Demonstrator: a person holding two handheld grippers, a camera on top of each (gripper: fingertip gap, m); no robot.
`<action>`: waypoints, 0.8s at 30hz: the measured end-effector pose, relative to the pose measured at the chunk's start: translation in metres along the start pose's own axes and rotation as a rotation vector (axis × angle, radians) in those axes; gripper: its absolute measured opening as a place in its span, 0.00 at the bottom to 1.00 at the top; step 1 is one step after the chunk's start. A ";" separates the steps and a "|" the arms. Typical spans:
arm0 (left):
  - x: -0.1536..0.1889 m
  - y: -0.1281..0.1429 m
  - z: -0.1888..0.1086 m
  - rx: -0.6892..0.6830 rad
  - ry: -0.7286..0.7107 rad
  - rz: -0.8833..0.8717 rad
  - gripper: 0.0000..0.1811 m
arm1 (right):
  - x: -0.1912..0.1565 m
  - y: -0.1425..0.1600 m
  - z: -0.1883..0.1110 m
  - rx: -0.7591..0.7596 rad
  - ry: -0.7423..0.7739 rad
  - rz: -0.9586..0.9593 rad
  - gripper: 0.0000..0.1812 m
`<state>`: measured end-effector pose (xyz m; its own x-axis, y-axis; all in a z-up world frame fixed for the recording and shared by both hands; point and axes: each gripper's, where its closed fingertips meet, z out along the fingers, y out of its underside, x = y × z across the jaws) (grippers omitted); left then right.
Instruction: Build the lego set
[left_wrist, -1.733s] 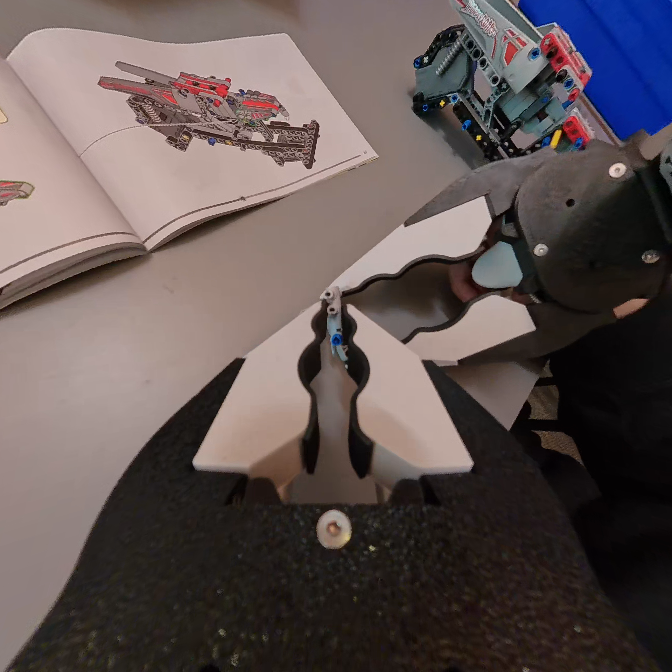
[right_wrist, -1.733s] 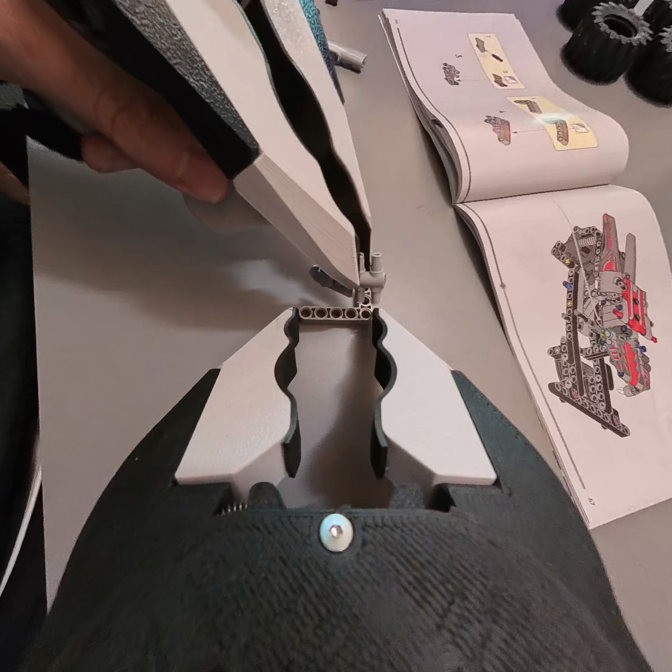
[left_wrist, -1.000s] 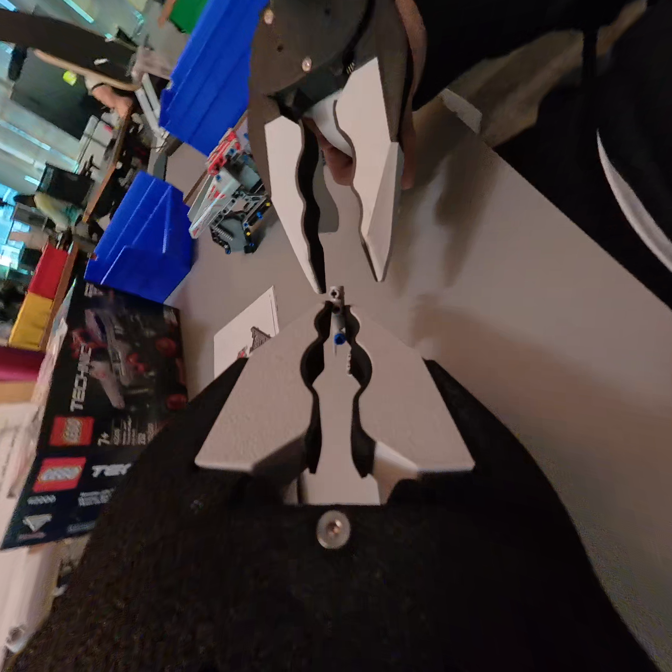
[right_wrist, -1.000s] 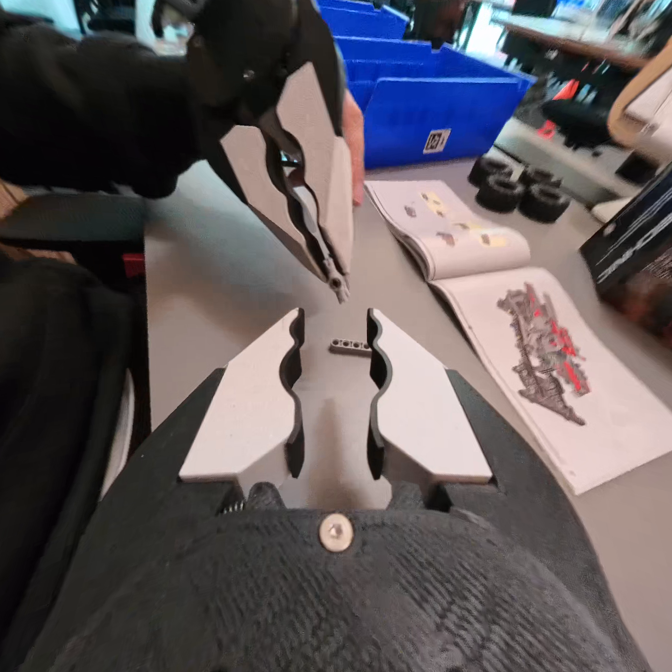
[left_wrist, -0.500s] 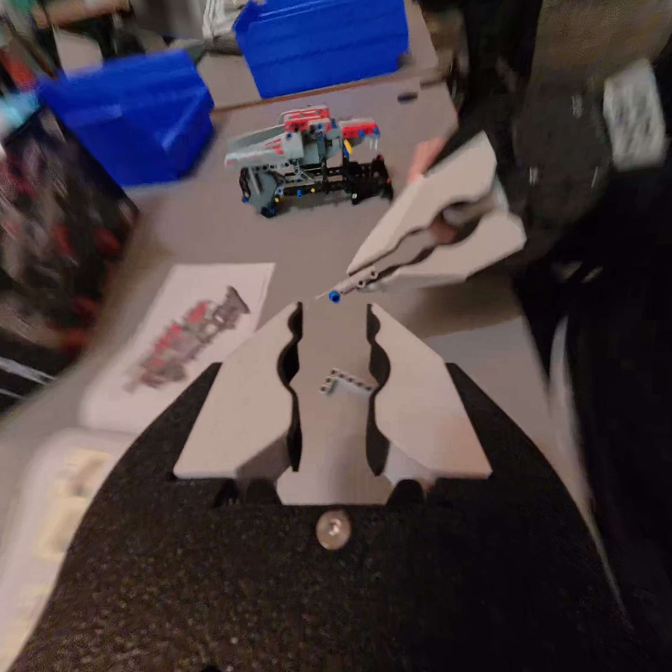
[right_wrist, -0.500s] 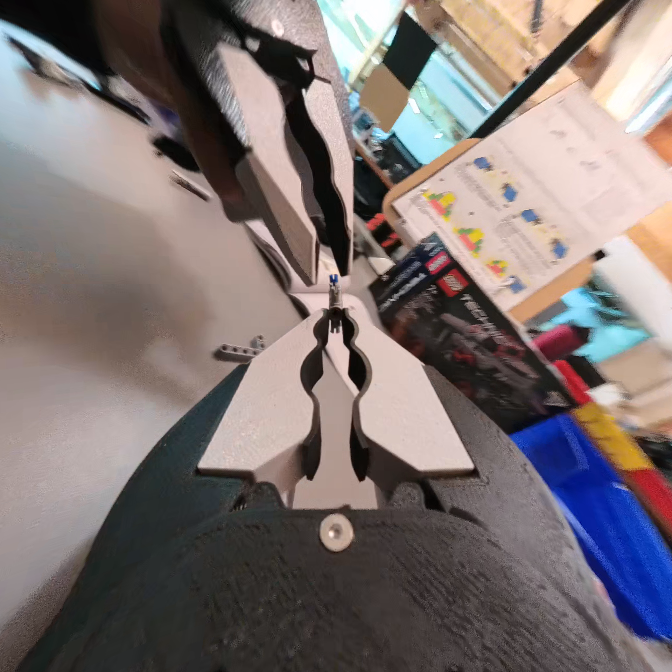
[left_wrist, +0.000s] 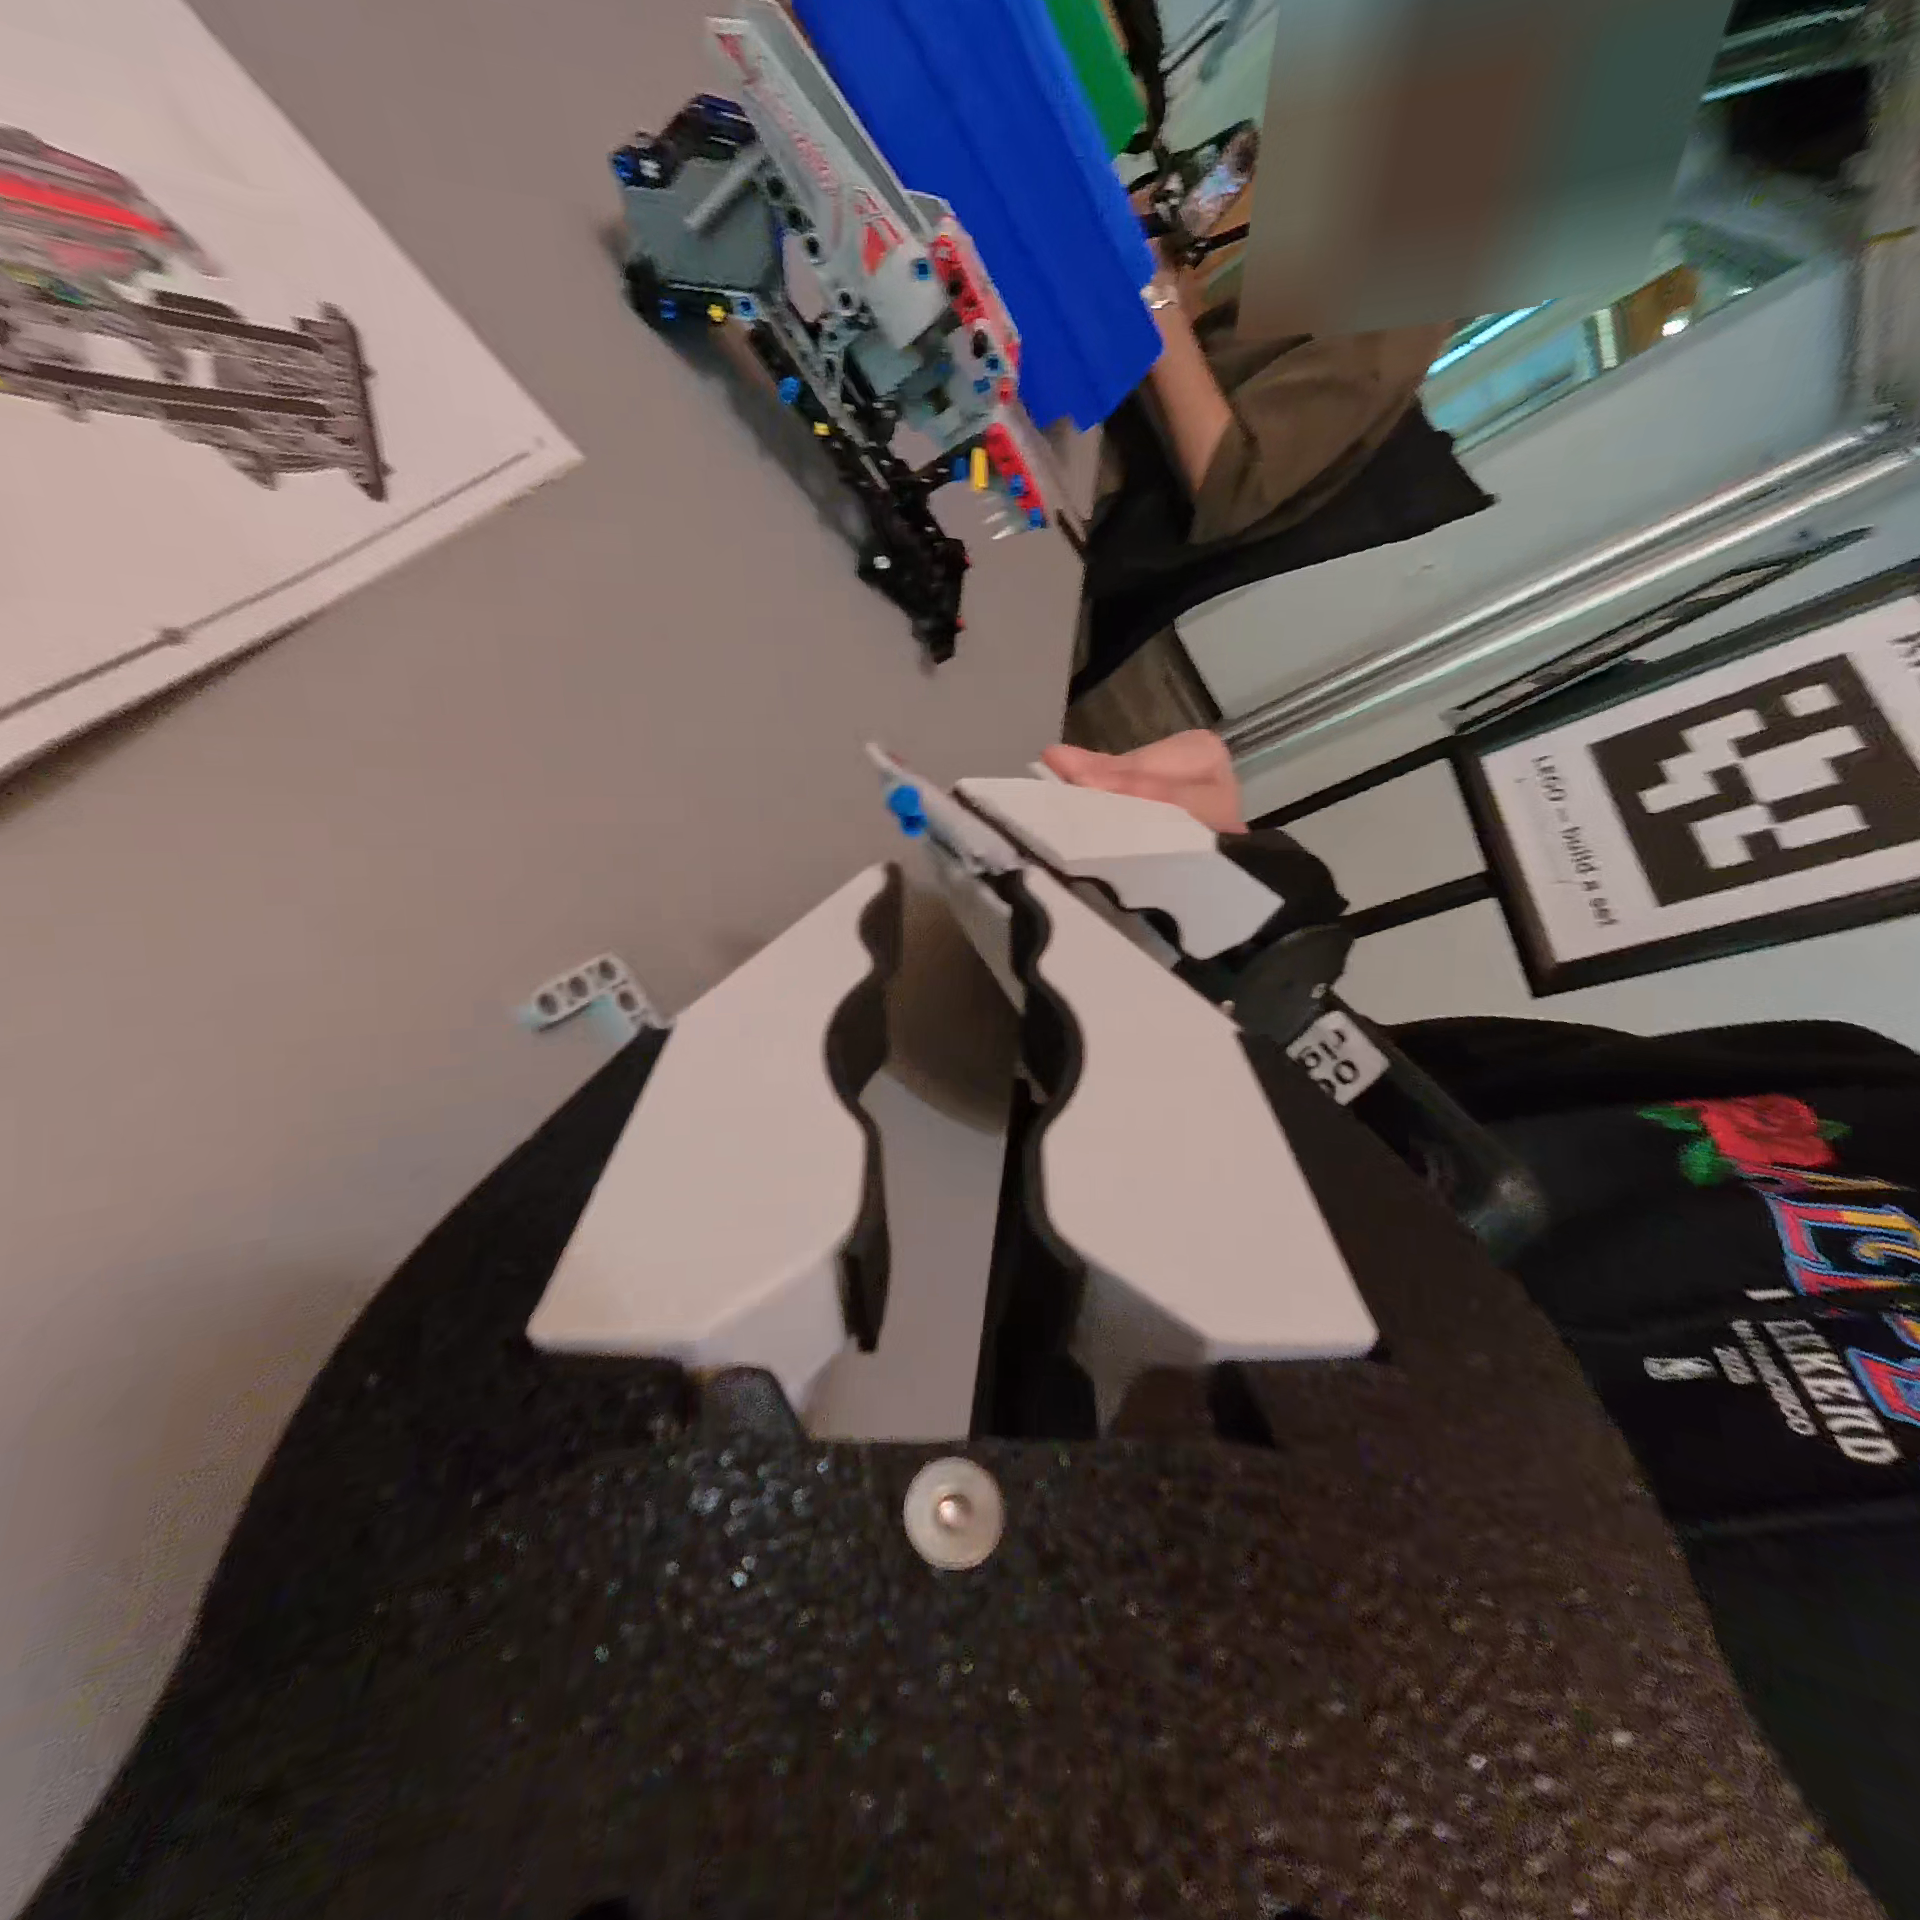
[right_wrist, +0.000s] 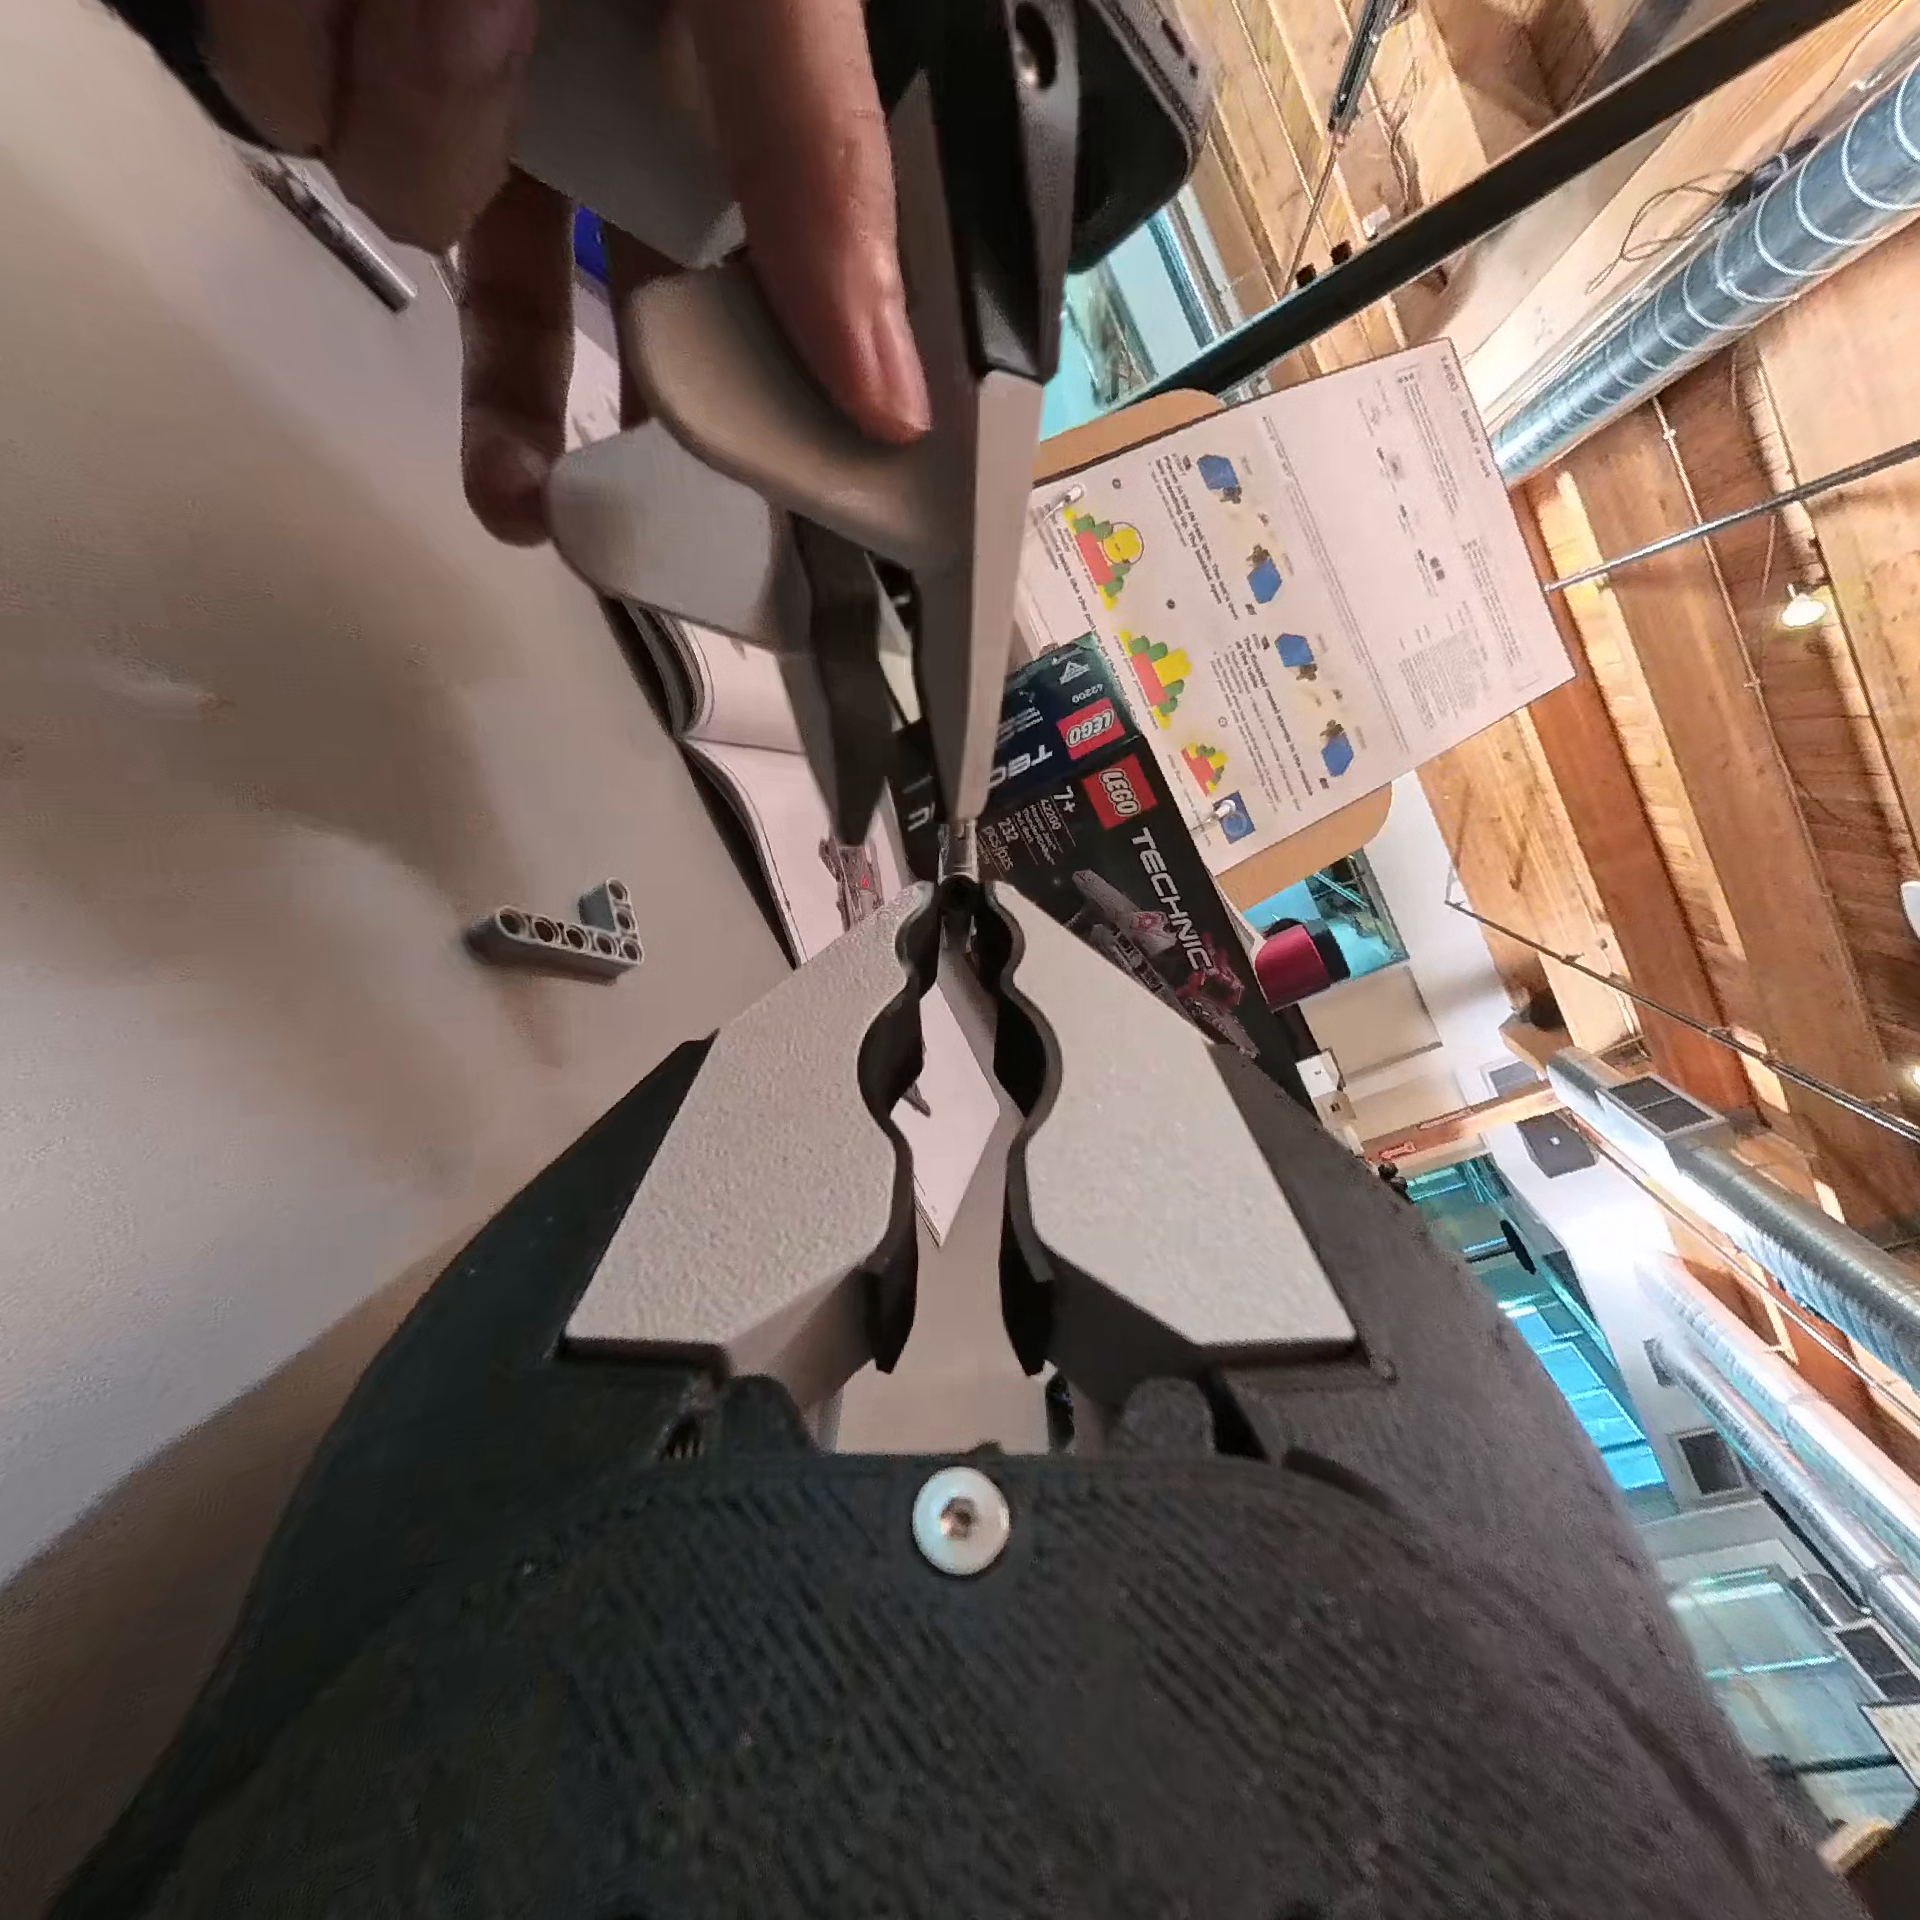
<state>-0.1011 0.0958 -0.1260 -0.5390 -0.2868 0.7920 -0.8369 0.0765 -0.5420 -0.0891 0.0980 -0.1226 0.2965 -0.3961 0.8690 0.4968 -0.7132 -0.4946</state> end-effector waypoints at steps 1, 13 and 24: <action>0.001 0.000 0.002 0.000 0.013 0.001 0.05 | -0.001 0.002 0.000 -0.010 -0.001 -0.010 0.03; -0.007 -0.002 0.004 0.027 0.019 -0.086 0.22 | -0.003 0.014 0.001 -0.055 0.008 -0.069 0.03; -0.017 0.009 0.000 0.075 -0.074 -0.004 0.06 | -0.023 -0.001 0.004 -0.019 -0.024 -0.095 0.03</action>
<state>-0.0992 0.1014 -0.1438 -0.5253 -0.3570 0.7724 -0.8279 0.0046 -0.5609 -0.0929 0.1103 -0.1422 0.2686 -0.3119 0.9113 0.5080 -0.7580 -0.4092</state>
